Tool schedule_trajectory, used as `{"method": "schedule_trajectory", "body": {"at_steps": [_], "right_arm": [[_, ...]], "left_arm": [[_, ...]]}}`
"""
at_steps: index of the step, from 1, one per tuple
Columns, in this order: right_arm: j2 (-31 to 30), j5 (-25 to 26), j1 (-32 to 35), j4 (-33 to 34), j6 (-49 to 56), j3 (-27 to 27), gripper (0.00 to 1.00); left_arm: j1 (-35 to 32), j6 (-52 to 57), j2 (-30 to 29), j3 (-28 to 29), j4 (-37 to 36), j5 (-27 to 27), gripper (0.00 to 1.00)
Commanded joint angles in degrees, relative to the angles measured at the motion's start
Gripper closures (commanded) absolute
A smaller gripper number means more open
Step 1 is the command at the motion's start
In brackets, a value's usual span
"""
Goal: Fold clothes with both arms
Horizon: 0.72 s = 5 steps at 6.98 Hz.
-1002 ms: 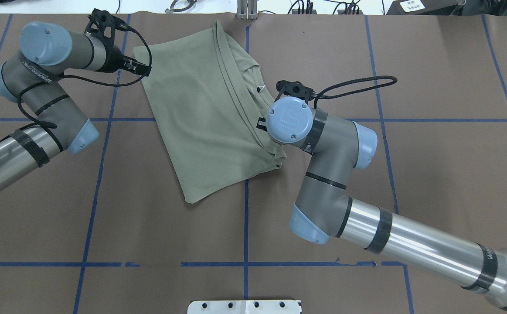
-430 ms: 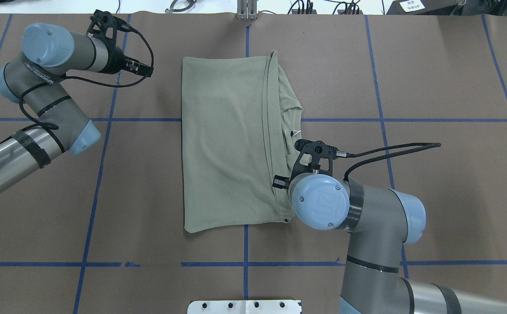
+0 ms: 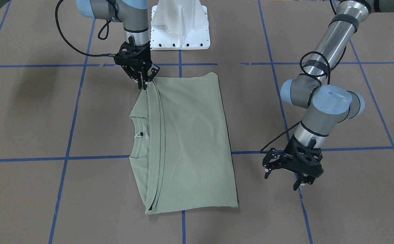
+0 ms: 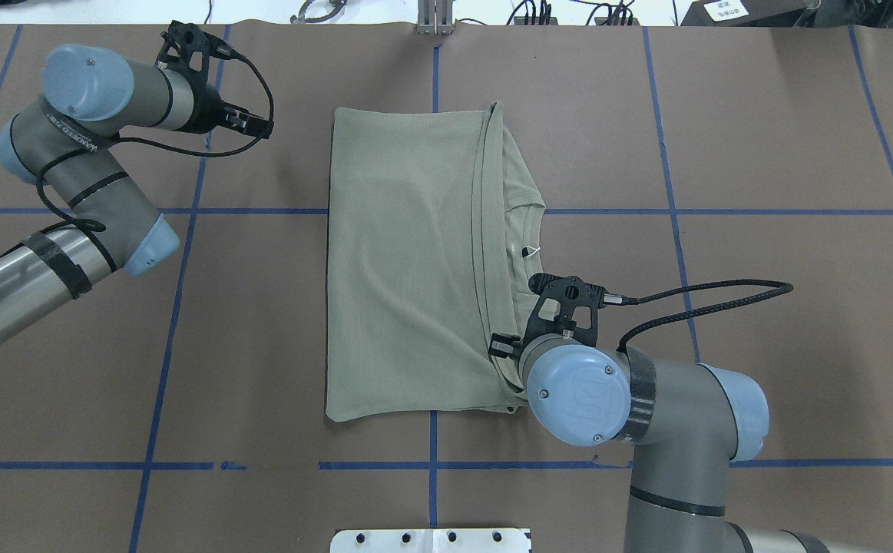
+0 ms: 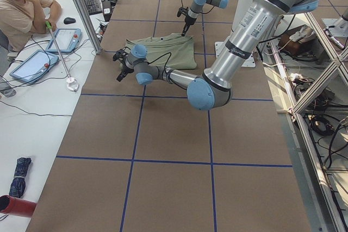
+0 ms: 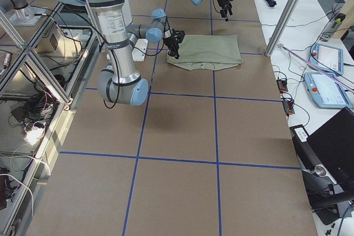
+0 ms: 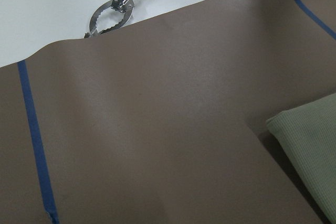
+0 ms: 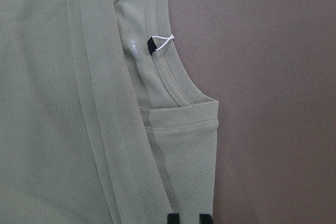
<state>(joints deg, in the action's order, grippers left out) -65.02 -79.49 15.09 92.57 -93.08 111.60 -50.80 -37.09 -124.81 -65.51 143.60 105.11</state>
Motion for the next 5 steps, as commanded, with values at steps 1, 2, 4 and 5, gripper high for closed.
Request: {"method": "schedule_trajectory", "body": {"at_steps": [1, 2, 4, 5], "right_arm": [[0.85, -1.88, 0.02, 0.16, 5.49, -0.41, 0.00], [2.25, -3.99, 0.46, 1.29, 12.50, -0.85, 0.00], [4.27, -7.07, 0.46, 6.37, 21.50, -1.81, 0.00], [6.98, -7.43, 0.38, 7.44, 23.71, -5.48, 0.13]], "left_arm": [[0.26, -1.39, 0.00, -0.06, 0.02, 0.00, 0.00], [0.61, -1.40, 0.00, 0.03, 0.63, 0.00, 0.00], [0.79, -1.49, 0.09, 0.03, 0.72, -0.08, 0.00], [0.79, -1.49, 0.09, 0.03, 0.72, -0.08, 0.00]]}}
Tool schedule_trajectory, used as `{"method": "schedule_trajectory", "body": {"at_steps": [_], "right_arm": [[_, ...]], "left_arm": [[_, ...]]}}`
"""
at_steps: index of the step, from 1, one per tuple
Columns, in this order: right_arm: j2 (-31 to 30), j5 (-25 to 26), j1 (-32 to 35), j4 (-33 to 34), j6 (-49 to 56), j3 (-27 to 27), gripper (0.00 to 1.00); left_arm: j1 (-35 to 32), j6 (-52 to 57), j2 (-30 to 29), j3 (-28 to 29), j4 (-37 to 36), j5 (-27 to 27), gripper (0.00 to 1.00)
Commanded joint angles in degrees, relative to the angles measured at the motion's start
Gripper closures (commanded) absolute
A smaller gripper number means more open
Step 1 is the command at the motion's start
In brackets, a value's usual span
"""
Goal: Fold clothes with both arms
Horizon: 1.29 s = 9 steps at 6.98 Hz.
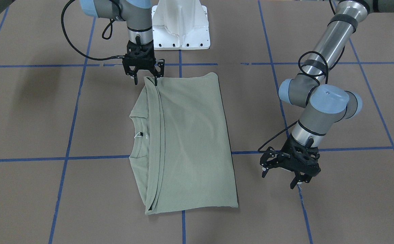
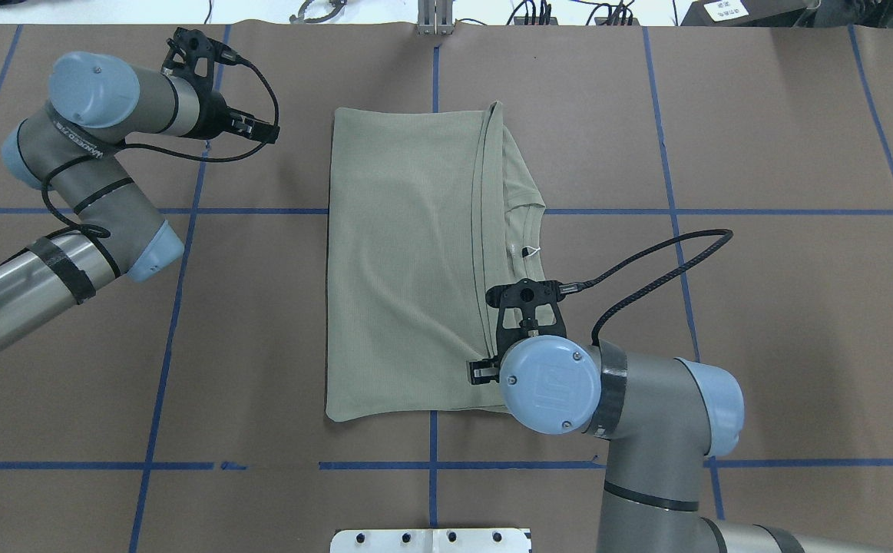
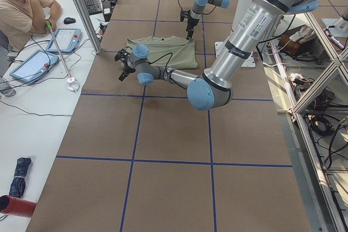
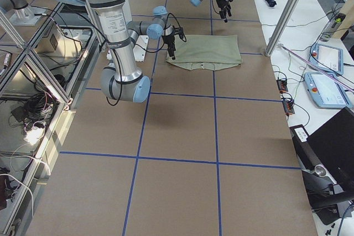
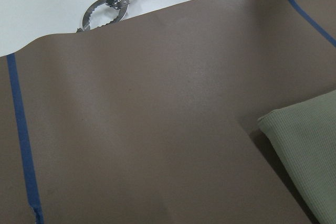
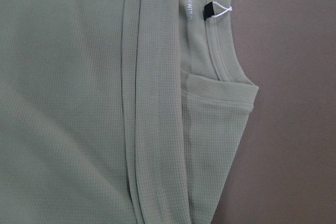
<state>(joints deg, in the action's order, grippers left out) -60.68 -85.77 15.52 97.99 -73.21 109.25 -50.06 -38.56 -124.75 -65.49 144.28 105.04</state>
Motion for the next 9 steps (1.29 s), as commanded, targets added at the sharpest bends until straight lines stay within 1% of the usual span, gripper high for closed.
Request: {"method": "schedule_trajectory", "body": {"at_steps": [1, 2, 3, 5, 6, 7, 8, 9], "right_arm": [[4.85, -1.16, -0.05, 1.94, 6.91, -6.38, 0.23], [5.05, -1.59, -0.05, 1.85, 8.85, -7.03, 0.31], [4.96, -2.99, -0.05, 1.94, 8.87, -6.94, 0.36], [4.61, -3.09, -0.14, 1.94, 9.83, -7.03, 0.43], [4.61, -3.27, -0.14, 2.03, 10.53, -6.95, 0.51], [4.61, -3.35, -0.14, 2.03, 10.80, -6.86, 0.72], [4.52, -3.27, -0.14, 2.46, 10.80, -6.68, 1.00], [4.43, -3.18, -0.06, 2.82, 10.80, -6.42, 1.00]], "left_arm": [[0.13, -0.03, 0.04, 0.09, 0.04, -0.01, 0.00], [0.40, 0.06, 0.04, 0.09, 0.04, -0.01, 0.00], [0.57, -0.03, 0.04, 0.09, 0.12, -0.01, 0.00], [1.10, -1.51, 0.04, 0.01, 0.13, -0.01, 0.00], [1.19, -1.52, 0.04, 0.01, 0.13, -0.01, 0.00], [1.19, -1.52, 0.04, 0.01, 0.21, -0.01, 0.00], [1.19, -1.61, 0.04, 0.01, 0.21, -0.01, 0.00], [1.28, -1.52, 0.04, 0.01, 0.21, -0.01, 0.00]]}}
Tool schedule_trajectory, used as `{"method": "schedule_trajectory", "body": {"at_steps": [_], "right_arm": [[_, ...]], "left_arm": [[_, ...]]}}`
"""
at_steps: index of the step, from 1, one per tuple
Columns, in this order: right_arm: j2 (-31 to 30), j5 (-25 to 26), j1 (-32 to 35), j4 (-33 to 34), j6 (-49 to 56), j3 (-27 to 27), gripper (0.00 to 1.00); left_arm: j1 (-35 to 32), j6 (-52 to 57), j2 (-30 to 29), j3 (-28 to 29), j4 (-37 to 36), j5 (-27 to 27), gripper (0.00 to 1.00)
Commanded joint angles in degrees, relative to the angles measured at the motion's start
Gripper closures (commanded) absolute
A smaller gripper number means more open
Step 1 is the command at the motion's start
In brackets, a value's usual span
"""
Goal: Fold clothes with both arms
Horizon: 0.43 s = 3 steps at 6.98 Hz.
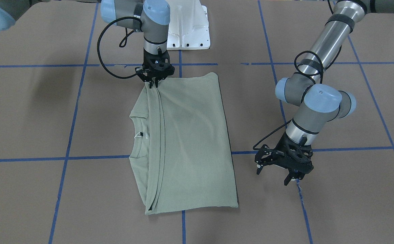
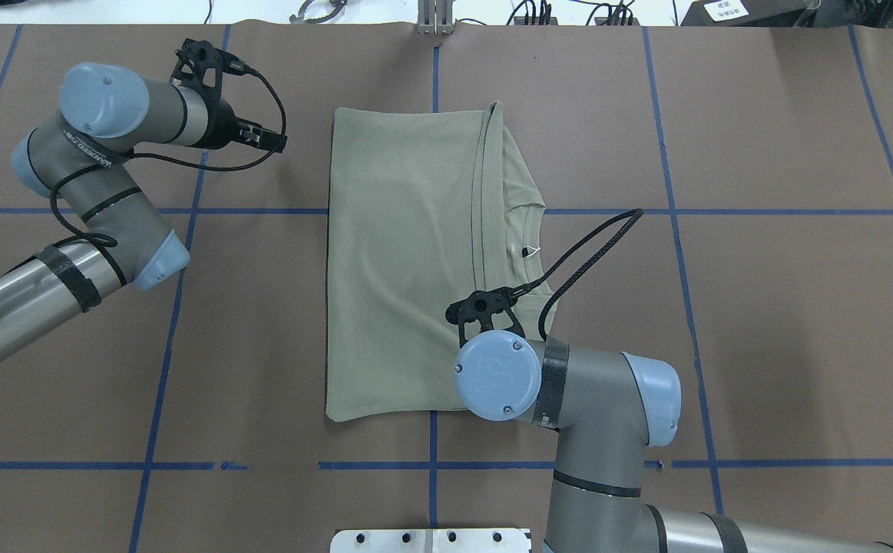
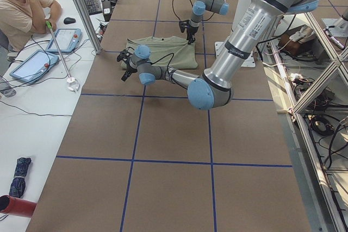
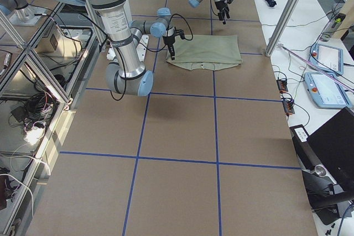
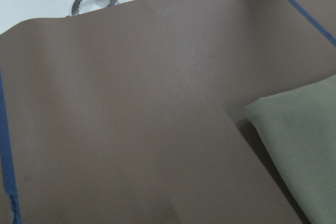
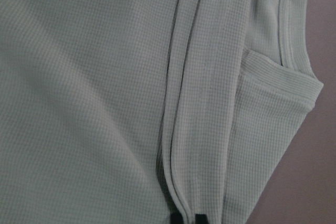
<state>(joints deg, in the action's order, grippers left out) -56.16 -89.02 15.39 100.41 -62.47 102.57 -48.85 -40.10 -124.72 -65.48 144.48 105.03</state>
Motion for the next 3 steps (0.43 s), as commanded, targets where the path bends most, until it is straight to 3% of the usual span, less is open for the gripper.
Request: {"method": "schedule_trajectory", "body": {"at_steps": [1, 3], "right_arm": [[-0.09, 0.08, 0.51, 0.40, 0.06, 0.35, 1.00], [-3.40, 0.08, 1.39, 0.84, -0.28, 4.01, 1.00]], "left_arm": [[0.16, -0.06, 0.00, 0.00, 0.01, 0.00, 0.00], [0.25, -0.33, 0.00, 0.00, 0.71, 0.00, 0.00]]}}
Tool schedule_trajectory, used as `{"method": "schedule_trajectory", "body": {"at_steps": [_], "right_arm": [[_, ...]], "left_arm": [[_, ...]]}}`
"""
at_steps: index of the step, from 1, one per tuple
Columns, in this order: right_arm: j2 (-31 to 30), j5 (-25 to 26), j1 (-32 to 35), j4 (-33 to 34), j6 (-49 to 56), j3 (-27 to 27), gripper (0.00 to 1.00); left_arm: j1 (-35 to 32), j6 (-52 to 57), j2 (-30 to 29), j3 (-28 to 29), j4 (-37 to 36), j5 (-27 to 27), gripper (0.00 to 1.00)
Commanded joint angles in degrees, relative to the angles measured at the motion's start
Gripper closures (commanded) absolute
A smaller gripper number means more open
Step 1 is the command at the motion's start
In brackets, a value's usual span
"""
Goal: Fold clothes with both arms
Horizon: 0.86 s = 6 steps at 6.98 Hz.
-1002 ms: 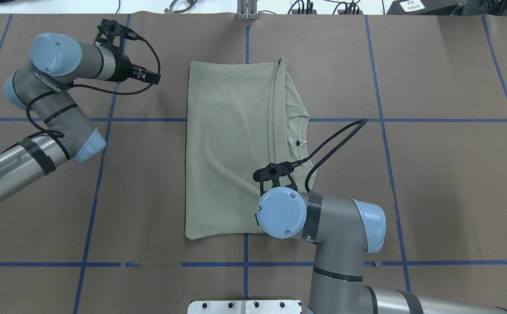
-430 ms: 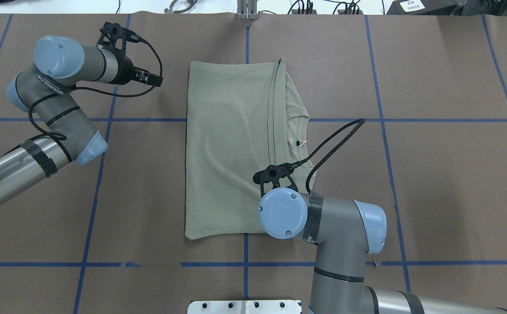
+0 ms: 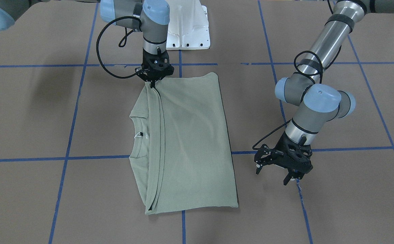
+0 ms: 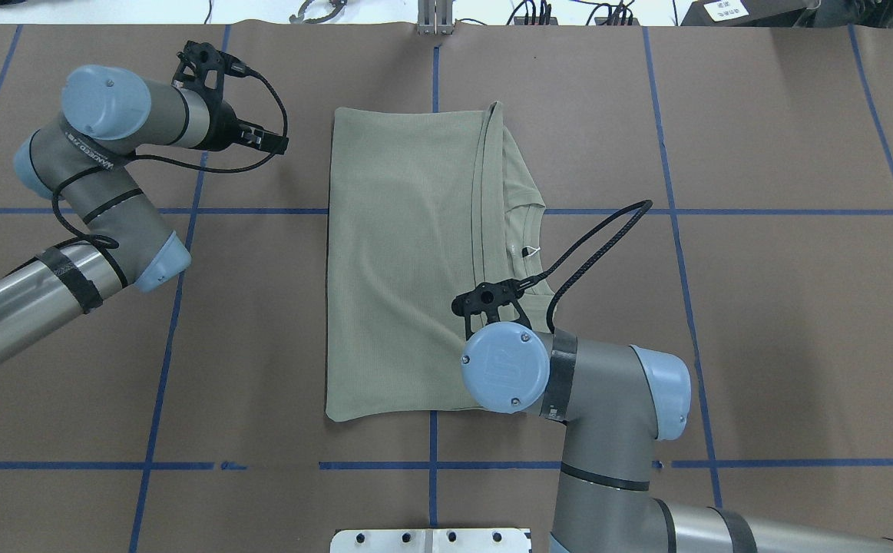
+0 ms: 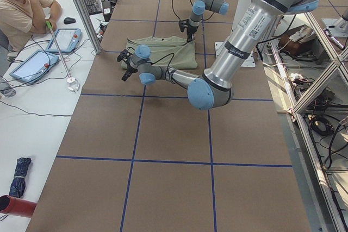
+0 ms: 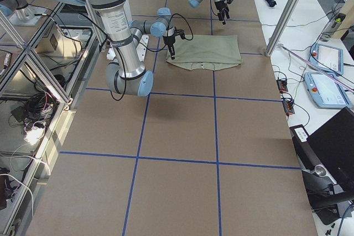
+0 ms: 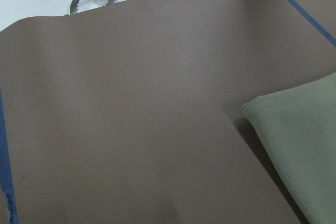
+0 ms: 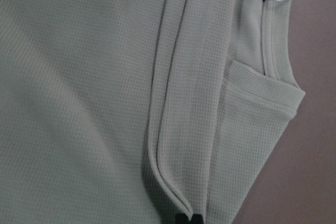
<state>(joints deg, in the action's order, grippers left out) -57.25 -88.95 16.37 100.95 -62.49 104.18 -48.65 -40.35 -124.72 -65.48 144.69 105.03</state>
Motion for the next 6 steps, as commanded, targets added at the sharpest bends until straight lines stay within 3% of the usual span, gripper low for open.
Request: {"method": "schedule_trajectory", "body": {"at_steps": [1, 2, 3, 4, 5, 6], "right_arm": [[-7.30, 0.09, 0.42, 0.21, -1.22, 5.99, 1.00], [-9.01, 0.00, 0.42, 0.04, -5.32, 6.81, 1.00], [-9.11, 0.35, -1.06, -0.31, -13.45, 6.82, 0.91], [-9.28, 0.79, -2.47, -0.49, -19.62, 6.73, 0.41], [-9.02, 0.62, -2.75, -0.66, -21.60, 6.82, 0.00], [-8.94, 0.62, -2.57, -1.88, -21.45, 6.91, 0.00]], "left_arm": [[0.22, -0.08, 0.00, 0.00, 0.51, 0.00, 0.00], [0.40, -0.08, 0.35, 0.00, 0.60, 0.00, 0.00], [0.40, -0.08, 0.35, 0.00, 0.60, 0.00, 0.00], [0.40, -0.08, 0.35, 0.00, 0.60, 0.00, 0.00], [0.40, -0.08, 0.35, 0.00, 0.60, 0.00, 0.00], [0.40, -0.17, 0.26, -0.09, 0.60, 0.00, 0.00]]}}
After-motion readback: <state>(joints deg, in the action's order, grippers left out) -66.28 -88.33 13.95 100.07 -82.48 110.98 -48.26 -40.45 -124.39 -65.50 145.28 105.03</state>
